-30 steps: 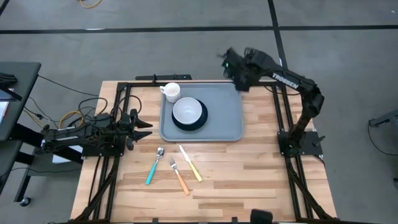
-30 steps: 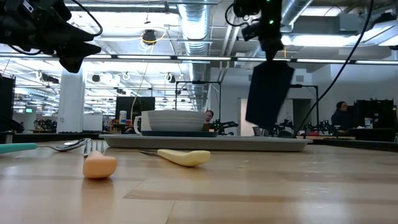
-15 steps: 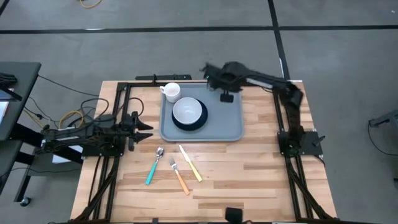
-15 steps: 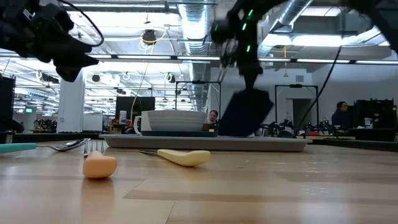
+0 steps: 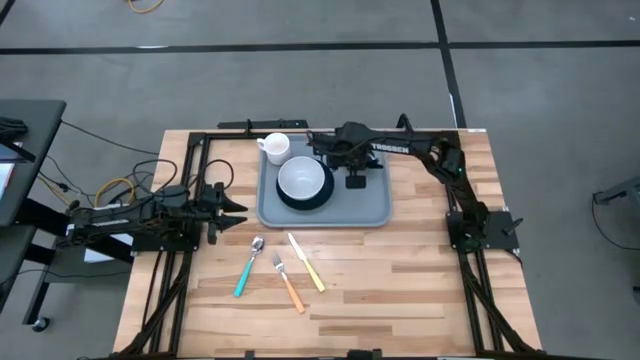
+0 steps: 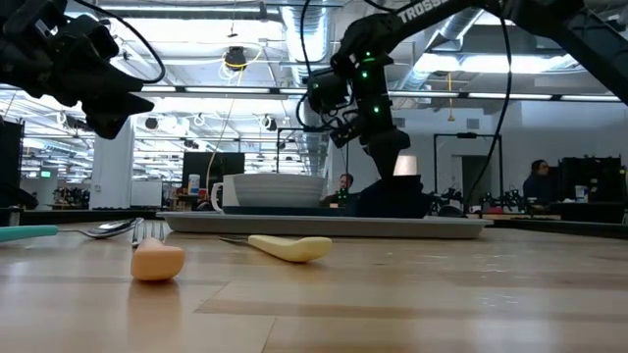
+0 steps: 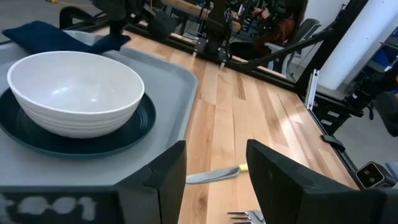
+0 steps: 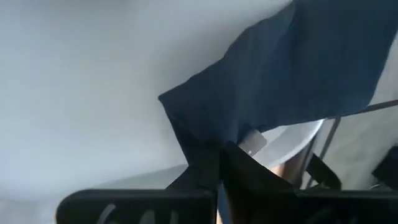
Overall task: Set up tray
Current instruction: Put the black napkin to the right of the black plate on the gray serving tray
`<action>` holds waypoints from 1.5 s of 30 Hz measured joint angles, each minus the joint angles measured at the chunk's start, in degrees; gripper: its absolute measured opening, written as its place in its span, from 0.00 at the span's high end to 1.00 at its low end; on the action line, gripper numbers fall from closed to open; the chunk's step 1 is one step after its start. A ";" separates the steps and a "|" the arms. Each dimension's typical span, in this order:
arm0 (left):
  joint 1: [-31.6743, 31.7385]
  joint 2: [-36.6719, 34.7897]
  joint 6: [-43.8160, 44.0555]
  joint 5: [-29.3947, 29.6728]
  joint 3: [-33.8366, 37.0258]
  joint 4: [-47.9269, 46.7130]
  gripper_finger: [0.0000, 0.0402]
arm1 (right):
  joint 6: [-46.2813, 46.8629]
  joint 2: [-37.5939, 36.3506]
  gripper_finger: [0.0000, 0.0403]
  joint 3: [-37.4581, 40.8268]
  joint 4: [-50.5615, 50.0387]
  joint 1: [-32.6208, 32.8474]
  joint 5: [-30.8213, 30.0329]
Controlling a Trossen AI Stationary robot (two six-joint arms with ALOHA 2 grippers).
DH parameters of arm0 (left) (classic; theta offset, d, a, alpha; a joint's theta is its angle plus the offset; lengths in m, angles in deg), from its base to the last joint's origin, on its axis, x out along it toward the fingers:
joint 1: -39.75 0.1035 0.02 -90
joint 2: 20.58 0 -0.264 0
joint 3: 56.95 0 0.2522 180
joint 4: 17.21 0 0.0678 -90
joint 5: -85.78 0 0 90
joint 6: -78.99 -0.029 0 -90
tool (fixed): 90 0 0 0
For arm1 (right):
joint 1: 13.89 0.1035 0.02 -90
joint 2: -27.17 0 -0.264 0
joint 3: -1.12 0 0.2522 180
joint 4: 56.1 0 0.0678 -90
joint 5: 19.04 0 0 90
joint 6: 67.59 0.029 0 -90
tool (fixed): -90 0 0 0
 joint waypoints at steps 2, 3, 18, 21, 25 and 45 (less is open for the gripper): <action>0.00 0.00 0.22 -0.01 0.00 -0.21 0.61 | 1.51 -0.22 1.00 0.00 -0.16 0.71 0.21; 0.00 0.00 0.28 -0.09 0.00 -0.23 0.61 | 2.01 -0.24 1.00 0.00 -0.28 1.04 0.65; 0.00 0.00 0.83 -1.57 0.00 -0.27 0.61 | 9.27 -0.23 1.00 6.09 0.02 3.27 7.24; 0.00 0.00 0.83 -1.57 -0.01 -0.34 0.61 | 10.13 -0.20 1.00 7.37 0.31 3.98 8.57; 0.00 0.00 0.85 -1.55 -0.02 -0.34 0.61 | 10.67 -0.20 1.00 7.52 0.97 5.35 8.61; 0.00 0.01 0.85 -1.51 -0.02 -0.31 0.61 | 11.14 -0.20 0.99 7.52 3.75 8.29 11.51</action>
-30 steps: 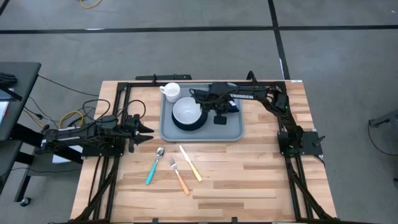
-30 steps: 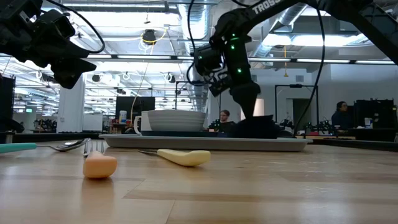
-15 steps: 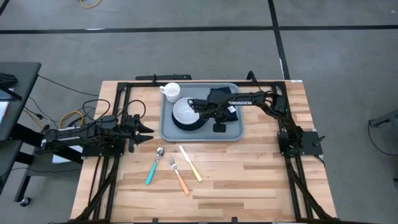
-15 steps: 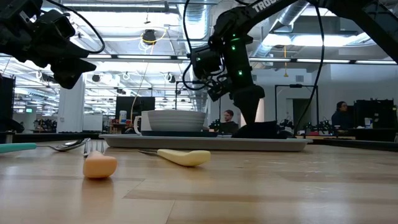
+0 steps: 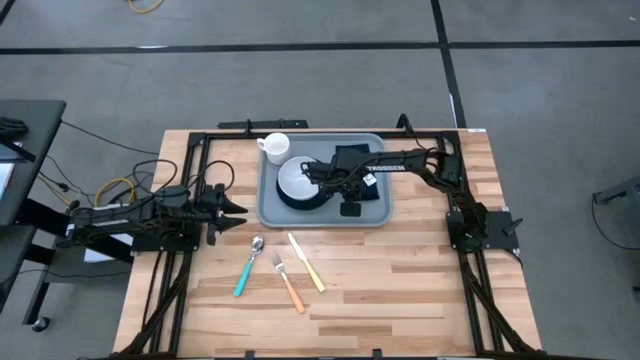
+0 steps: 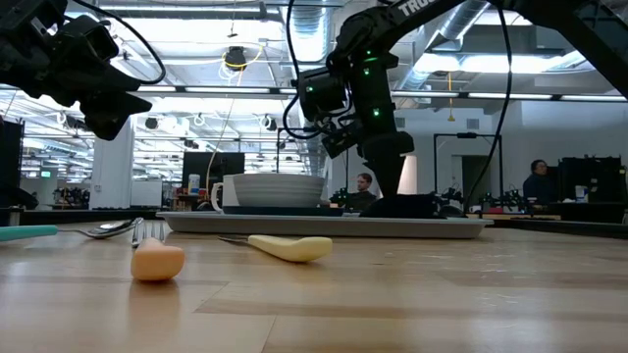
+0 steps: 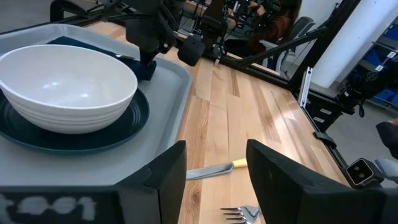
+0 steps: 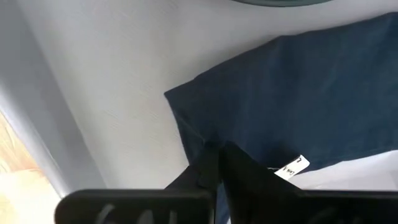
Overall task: Set up tray
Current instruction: Put the black napkin to the right of the black plate on the gray serving tray
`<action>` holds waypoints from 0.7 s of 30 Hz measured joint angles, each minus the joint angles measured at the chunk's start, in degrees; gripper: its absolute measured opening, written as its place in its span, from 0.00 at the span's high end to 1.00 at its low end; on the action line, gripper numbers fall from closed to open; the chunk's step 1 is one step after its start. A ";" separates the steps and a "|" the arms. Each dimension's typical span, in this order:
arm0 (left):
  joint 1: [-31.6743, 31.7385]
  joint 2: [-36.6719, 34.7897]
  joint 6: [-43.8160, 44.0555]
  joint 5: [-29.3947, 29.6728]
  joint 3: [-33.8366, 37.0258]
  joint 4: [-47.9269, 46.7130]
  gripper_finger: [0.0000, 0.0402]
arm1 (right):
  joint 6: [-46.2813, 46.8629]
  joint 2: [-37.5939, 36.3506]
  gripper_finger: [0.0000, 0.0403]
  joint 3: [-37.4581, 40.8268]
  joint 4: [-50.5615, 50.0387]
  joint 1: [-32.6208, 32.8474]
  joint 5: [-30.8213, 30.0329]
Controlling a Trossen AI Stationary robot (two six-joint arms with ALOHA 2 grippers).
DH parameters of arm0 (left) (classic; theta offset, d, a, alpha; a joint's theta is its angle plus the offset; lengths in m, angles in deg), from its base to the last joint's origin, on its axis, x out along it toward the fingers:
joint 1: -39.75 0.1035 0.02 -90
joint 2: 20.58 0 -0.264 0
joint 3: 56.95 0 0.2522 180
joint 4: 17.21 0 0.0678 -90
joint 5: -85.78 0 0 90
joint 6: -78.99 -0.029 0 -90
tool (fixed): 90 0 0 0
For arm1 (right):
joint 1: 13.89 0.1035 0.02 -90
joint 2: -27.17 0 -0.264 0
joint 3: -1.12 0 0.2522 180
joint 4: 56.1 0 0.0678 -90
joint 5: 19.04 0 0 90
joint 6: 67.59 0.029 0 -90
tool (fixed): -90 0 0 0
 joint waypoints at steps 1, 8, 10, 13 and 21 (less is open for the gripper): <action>0.00 -0.01 0.00 0.00 0.00 0.00 0.61 | -0.01 0.00 0.98 0.00 0.02 0.03 -0.02; 0.00 -0.01 0.00 0.00 0.00 0.00 0.61 | 1.47 0.00 0.85 0.00 0.21 0.17 0.00; 0.00 -0.01 0.00 0.00 0.00 0.00 0.61 | 1.47 0.01 0.81 0.00 0.26 0.17 -0.02; 0.02 -0.01 -0.02 0.05 0.00 0.02 0.61 | 1.45 0.02 0.76 0.00 0.82 0.17 -0.03; 0.00 -0.01 -0.02 0.05 -0.02 0.02 0.61 | 0.29 0.02 0.58 0.00 0.94 0.33 -0.02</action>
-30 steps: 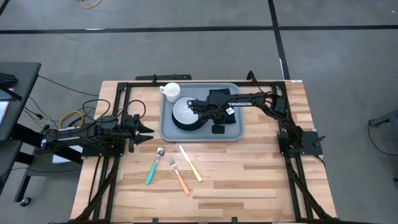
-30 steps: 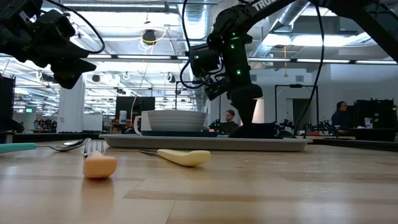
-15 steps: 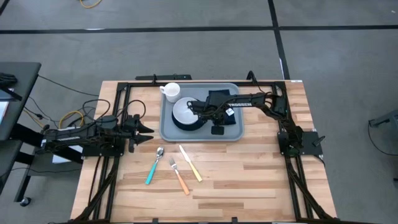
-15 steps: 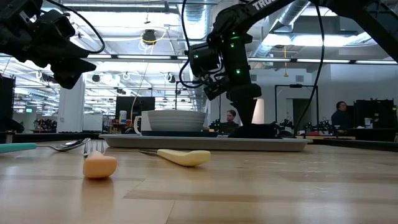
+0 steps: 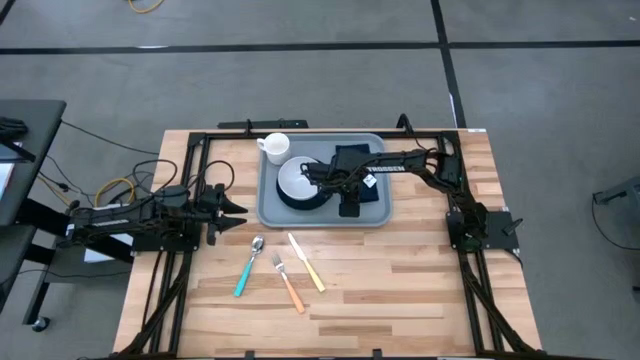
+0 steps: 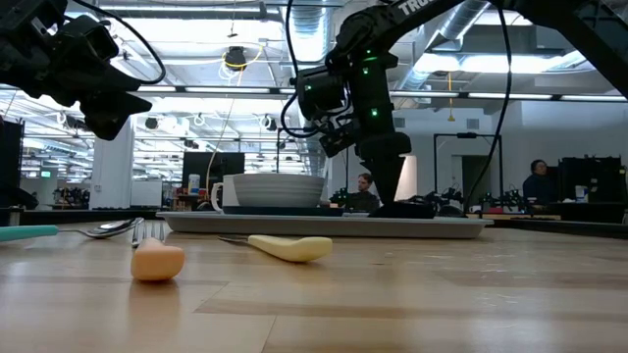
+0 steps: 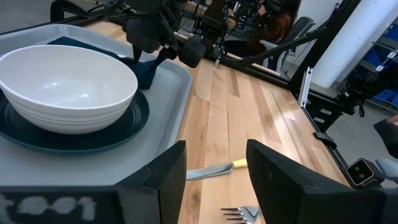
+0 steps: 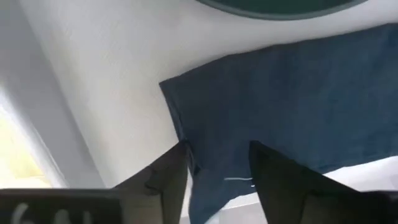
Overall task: Set up tray
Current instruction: Put the black napkin to the right of the black plate on the gray serving tray, then put the blue spoon on the black napkin
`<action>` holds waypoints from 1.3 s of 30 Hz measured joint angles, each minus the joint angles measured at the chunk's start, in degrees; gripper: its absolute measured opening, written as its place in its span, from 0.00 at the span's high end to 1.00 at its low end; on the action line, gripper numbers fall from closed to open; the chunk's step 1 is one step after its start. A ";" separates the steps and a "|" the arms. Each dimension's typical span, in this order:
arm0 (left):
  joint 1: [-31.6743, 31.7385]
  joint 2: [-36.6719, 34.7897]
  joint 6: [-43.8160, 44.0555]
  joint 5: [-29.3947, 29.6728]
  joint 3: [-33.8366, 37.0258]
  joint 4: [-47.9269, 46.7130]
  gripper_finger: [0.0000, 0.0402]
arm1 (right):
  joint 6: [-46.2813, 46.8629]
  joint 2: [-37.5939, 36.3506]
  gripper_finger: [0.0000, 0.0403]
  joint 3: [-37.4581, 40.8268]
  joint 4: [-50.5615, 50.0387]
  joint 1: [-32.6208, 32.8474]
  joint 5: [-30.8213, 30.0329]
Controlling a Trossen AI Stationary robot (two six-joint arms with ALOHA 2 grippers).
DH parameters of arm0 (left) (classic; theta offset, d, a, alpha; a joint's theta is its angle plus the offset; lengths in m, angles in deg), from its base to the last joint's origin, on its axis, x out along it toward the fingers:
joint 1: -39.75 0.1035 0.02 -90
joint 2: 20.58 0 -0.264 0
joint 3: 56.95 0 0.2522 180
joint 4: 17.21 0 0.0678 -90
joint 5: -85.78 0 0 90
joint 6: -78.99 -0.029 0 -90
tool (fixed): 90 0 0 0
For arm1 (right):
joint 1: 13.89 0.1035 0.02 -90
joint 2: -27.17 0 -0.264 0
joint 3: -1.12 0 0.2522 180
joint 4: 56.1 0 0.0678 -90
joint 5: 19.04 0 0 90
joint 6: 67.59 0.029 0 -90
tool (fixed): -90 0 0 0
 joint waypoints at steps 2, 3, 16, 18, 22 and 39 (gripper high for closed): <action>0.00 0.00 0.00 0.00 0.00 0.00 0.61 | 0.07 0.00 0.54 0.00 -0.51 0.00 0.00; 0.00 0.00 0.00 0.00 0.00 0.00 0.61 | 0.07 0.00 0.52 0.00 -0.77 0.00 -0.02; 0.01 0.01 0.00 0.12 0.00 0.02 0.61 | -1.99 -0.37 0.41 -1.78 -6.10 -0.36 -0.09; 0.00 0.00 0.00 0.12 0.00 0.02 0.61 | -3.39 -0.37 0.41 -1.86 -6.07 -0.87 -0.04; 0.00 0.00 0.00 0.13 0.00 0.02 0.61 | -6.62 -0.25 0.40 -1.84 -5.59 -3.43 -0.03; 0.02 0.02 0.25 -1.10 0.00 0.02 0.61 | -9.06 0.03 0.40 -0.24 -4.38 -8.90 5.88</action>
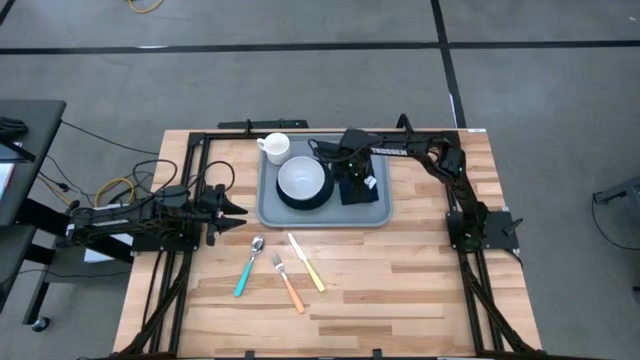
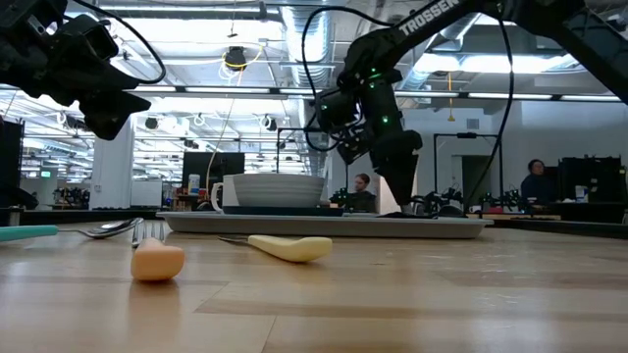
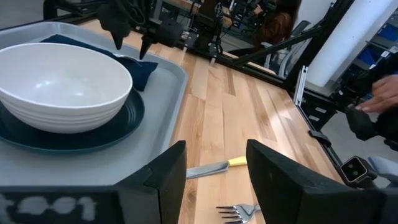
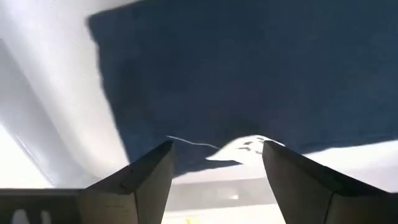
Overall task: Set up tray
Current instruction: Put the blue spoon on the black napkin
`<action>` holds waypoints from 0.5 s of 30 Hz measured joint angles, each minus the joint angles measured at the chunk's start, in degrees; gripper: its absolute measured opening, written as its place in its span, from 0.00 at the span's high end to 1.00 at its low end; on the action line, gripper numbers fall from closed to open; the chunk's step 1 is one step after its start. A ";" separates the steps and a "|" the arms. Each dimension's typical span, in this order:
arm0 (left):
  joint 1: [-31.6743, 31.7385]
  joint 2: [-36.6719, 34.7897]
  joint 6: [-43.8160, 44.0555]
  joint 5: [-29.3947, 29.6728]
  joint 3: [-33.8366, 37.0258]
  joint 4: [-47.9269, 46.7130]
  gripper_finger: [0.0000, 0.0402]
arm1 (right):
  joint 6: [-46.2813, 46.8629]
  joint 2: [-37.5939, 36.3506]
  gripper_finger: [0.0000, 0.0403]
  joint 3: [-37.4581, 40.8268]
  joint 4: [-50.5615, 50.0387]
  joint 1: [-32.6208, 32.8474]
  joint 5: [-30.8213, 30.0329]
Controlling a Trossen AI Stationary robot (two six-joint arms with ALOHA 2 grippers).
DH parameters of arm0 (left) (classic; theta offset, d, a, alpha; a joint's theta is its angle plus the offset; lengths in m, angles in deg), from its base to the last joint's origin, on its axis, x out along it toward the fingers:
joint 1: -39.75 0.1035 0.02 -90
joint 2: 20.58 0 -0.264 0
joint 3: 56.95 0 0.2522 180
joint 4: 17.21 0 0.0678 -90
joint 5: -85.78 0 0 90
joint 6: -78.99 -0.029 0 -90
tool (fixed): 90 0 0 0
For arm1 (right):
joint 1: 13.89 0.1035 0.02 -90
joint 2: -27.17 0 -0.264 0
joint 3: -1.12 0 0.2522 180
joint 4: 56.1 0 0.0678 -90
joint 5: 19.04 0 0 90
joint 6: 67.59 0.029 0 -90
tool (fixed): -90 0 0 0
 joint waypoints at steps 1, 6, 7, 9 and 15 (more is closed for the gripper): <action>-0.01 -0.01 0.04 -0.05 0.00 0.00 0.61 | 0.09 0.01 0.40 0.00 0.00 0.14 0.22; 0.00 -0.01 0.08 -0.10 0.00 0.02 0.61 | -0.10 -0.22 0.40 0.00 -1.62 0.66 5.90; -0.01 0.00 0.10 -0.10 0.00 0.01 0.61 | -0.29 -0.50 0.40 0.00 -3.73 0.77 6.70; -0.01 -0.02 0.12 -0.10 0.00 0.06 0.61 | 0.37 -1.65 0.40 0.00 -7.99 0.86 6.70; 0.01 0.00 0.50 -0.08 -0.02 0.06 0.61 | 7.60 -11.56 0.40 -0.02 -7.07 -0.39 6.02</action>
